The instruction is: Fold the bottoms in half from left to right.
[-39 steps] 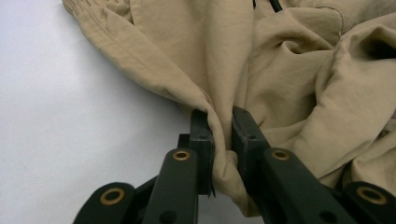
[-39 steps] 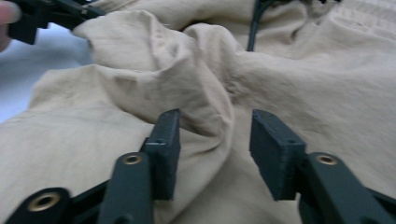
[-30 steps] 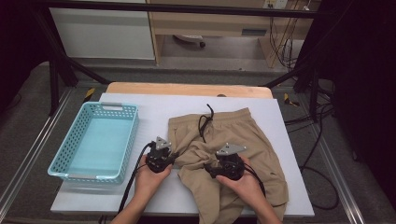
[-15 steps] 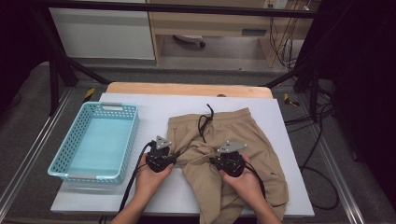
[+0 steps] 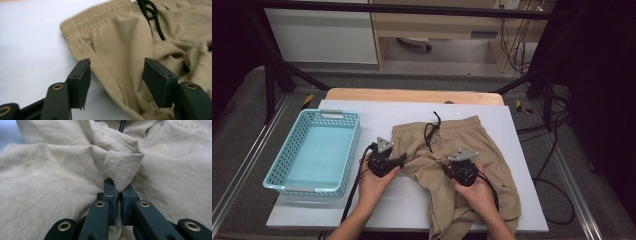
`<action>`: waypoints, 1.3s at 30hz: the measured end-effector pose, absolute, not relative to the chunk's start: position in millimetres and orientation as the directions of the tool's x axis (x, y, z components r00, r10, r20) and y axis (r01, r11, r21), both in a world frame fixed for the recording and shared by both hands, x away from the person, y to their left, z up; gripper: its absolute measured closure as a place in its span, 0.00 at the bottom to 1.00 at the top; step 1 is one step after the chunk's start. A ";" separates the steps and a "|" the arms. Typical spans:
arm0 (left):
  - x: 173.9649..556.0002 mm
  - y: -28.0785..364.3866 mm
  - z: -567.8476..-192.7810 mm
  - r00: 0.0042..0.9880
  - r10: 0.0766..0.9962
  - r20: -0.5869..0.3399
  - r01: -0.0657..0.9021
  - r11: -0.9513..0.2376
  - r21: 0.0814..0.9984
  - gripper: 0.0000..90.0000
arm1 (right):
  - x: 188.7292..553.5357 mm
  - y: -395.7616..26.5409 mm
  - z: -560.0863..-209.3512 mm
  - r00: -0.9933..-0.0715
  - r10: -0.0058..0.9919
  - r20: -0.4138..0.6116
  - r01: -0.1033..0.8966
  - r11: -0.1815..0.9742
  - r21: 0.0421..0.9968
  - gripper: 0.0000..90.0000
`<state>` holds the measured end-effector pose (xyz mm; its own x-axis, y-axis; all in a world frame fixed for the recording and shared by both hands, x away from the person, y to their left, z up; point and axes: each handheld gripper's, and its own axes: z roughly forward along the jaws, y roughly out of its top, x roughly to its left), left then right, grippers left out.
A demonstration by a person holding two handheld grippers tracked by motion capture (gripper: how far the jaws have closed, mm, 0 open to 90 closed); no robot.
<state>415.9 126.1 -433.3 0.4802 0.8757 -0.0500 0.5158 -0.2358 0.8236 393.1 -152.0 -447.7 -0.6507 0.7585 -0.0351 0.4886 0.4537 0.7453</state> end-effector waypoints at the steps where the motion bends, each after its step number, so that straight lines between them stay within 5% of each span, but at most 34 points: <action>1: 419.1 127.3 -433.6 0.473 0.880 -0.047 0.519 -0.235 0.822 0.45 | 392.9 -151.9 -448.5 -0.652 0.757 -0.033 0.493 0.457 0.740 0.95; 14: 446.5 129.1 -457.8 0.452 0.891 -0.046 0.583 -0.255 0.772 0.46 | 395.7 -165.8 -440.7 -0.601 0.798 -0.038 0.495 0.409 0.767 0.97; 19: 450.1 123.8 -457.8 0.466 0.884 -0.030 0.576 -0.277 0.769 0.62 | 400.3 -167.9 -445.8 -0.595 0.803 -0.026 0.515 0.406 0.755 0.95; 26: 451.5 124.6 -457.6 0.475 0.878 -0.057 0.579 -0.263 0.771 0.90 | 391.4 -169.2 -436.0 -0.553 0.833 0.008 0.544 0.354 0.761 0.59; 39: 448.8 126.3 -453.6 0.485 0.872 -0.074 0.584 -0.260 0.769 0.98 | 355.1 -153.7 -412.0 -0.614 0.790 0.010 0.510 0.387 0.768 0.54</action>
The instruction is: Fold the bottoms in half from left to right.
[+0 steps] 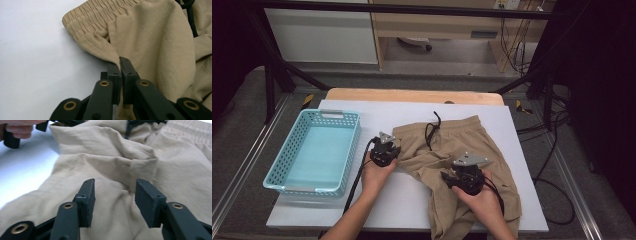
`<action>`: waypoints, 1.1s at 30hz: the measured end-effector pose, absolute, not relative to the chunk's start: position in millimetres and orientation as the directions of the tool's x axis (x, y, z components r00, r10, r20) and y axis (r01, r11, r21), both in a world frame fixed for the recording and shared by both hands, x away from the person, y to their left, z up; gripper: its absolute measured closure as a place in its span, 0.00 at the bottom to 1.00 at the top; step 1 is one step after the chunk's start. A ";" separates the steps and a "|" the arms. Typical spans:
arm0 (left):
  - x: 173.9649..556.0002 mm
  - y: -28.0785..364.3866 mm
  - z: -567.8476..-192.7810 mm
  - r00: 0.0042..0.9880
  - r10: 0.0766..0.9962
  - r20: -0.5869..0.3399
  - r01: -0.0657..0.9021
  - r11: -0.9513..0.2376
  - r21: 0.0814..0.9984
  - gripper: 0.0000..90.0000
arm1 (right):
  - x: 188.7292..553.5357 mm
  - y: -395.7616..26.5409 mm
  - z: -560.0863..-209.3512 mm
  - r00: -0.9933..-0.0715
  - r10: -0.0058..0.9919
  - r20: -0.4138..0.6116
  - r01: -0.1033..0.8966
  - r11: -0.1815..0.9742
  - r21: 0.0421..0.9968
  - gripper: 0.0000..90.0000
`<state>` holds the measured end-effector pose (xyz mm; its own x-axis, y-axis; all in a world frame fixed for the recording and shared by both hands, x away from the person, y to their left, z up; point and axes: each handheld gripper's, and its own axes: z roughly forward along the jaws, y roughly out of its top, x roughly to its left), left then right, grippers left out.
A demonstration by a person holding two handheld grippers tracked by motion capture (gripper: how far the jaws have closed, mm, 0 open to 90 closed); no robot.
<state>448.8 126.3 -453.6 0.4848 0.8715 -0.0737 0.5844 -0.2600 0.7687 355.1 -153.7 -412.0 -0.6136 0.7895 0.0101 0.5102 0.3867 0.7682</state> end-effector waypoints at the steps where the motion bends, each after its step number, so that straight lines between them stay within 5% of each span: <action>1: 448.7 126.1 -453.7 0.484 0.872 -0.074 0.585 -0.260 0.768 0.98 | 354.5 -150.9 -411.3 -0.615 0.789 0.011 0.507 0.385 0.772 0.52; 10: 445.7 124.6 -451.5 0.495 0.866 -0.074 0.584 -0.268 0.766 0.98 | 365.1 -129.6 -435.0 -0.638 0.769 0.043 0.542 0.408 0.734 0.22; 13: 446.1 124.1 -451.9 0.502 0.862 -0.064 0.574 -0.277 0.770 0.98 | 368.8 -126.6 -446.5 -0.640 0.767 0.042 0.565 0.433 0.702 0.21; 16: 446.0 123.8 -451.7 0.503 0.862 -0.065 0.574 -0.278 0.770 0.98 | 370.0 -124.8 -448.6 -0.644 0.765 0.031 0.565 0.448 0.693 0.25; 24: 445.9 124.8 -449.9 0.492 0.868 -0.062 0.572 -0.269 0.775 0.98 | 366.0 -126.8 -441.9 -0.669 0.743 0.028 0.530 0.451 0.718 0.76; 33: 448.8 124.8 -455.3 0.471 0.881 -0.053 0.596 -0.273 0.755 0.99 | 359.6 -148.6 -427.1 -0.635 0.770 0.058 0.515 0.366 0.775 0.80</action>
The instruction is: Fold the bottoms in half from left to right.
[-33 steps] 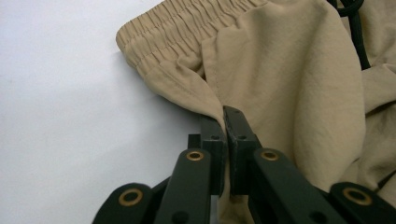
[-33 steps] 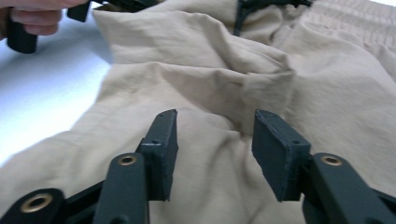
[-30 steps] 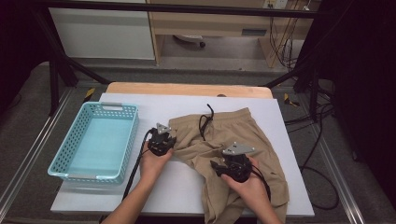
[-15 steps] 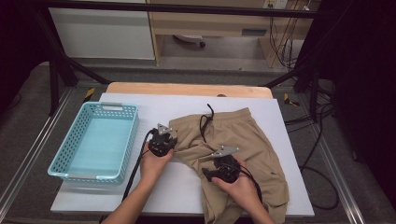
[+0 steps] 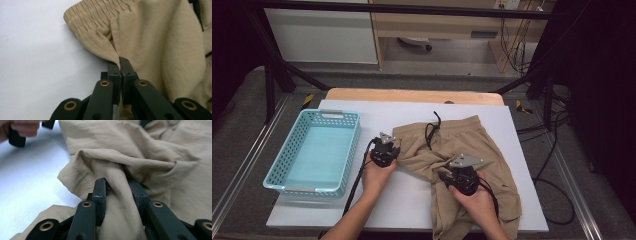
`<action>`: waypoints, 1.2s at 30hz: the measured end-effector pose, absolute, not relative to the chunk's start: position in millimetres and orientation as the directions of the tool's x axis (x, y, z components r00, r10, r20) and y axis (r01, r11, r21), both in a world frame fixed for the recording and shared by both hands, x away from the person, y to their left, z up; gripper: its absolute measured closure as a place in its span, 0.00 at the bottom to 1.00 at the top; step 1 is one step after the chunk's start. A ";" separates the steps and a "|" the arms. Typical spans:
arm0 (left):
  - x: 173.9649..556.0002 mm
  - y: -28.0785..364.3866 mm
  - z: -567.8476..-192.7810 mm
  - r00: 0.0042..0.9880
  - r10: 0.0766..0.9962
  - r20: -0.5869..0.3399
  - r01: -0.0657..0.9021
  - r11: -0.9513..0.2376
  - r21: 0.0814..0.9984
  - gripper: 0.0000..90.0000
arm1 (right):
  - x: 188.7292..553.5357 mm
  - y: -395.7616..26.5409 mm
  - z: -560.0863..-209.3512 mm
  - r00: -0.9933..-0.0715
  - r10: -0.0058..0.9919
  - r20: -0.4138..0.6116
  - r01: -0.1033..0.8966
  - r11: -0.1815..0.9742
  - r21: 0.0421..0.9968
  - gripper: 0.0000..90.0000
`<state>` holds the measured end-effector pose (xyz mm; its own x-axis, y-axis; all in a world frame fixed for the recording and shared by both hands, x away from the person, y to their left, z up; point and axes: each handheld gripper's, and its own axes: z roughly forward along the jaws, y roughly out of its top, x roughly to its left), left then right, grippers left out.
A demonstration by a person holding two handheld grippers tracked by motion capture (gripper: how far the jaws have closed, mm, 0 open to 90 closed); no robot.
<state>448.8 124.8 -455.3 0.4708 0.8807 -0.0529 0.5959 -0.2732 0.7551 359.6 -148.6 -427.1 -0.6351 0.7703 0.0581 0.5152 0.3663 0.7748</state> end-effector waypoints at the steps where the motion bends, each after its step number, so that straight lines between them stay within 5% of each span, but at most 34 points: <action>1: 448.8 124.8 -455.3 0.471 0.881 -0.053 0.596 -0.273 0.755 0.99 | 359.6 -148.6 -427.1 -0.635 0.770 0.058 0.515 0.366 0.775 0.80; 11: 450.0 126.0 -453.9 0.464 0.885 -0.034 0.590 -0.280 0.757 0.99 | 356.9 -189.7 -415.4 -0.576 0.816 0.050 0.527 0.325 0.785 0.97; 22: 455.8 131.5 -416.6 0.462 0.884 -0.068 0.545 -0.222 0.809 0.99 | 358.5 -194.5 -419.3 -0.578 0.816 0.028 0.523 0.343 0.780 0.98; 36: 512.1 147.4 -359.7 0.436 0.894 -0.106 0.567 -0.181 0.803 0.99 | 370.8 -169.7 -395.8 -0.619 0.785 -0.016 0.445 0.367 0.817 0.98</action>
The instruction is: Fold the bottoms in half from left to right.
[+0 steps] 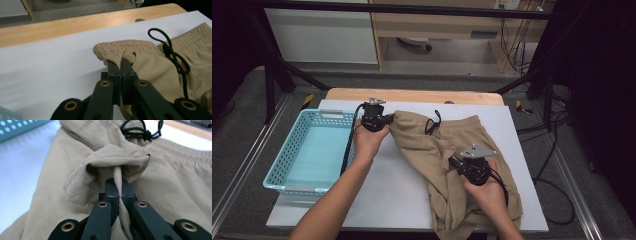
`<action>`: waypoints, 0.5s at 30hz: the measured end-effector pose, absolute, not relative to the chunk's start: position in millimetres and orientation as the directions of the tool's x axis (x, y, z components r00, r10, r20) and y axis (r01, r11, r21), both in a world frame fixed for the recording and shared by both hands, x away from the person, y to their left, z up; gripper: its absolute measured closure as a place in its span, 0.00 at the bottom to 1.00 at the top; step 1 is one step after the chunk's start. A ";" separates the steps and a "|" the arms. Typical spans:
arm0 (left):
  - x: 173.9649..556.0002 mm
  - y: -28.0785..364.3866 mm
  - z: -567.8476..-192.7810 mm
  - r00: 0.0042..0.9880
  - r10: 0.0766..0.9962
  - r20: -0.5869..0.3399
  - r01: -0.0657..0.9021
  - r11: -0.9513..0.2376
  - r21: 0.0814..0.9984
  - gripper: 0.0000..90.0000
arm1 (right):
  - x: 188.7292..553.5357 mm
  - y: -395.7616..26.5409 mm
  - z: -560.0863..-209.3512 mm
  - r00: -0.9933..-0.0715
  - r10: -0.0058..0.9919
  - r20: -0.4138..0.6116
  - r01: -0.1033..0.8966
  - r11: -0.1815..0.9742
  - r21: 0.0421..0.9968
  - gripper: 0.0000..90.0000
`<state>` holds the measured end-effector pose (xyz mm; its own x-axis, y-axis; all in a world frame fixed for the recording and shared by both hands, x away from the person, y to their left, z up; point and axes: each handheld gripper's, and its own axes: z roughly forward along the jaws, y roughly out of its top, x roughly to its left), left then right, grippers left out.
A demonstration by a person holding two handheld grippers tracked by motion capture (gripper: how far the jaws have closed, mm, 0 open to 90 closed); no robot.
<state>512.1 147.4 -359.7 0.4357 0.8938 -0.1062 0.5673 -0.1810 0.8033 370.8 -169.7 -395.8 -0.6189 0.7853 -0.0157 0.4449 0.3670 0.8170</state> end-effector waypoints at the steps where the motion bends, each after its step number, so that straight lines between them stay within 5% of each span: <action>1: 514.4 148.0 -356.5 0.436 0.894 -0.106 0.565 -0.181 0.805 0.99 | 371.6 -167.9 -394.6 -0.621 0.784 -0.015 0.441 0.365 0.820 0.98; 15: 525.2 155.6 -349.7 0.431 0.898 -0.095 0.554 -0.180 0.813 0.99 | 377.6 -164.2 -392.3 -0.618 0.786 -0.015 0.431 0.355 0.830 0.98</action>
<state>525.2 155.6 -349.7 0.4305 0.8976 -0.0946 0.5535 -0.1798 0.8132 377.6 -164.2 -392.3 -0.6183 0.7858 -0.0150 0.4306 0.3546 0.8300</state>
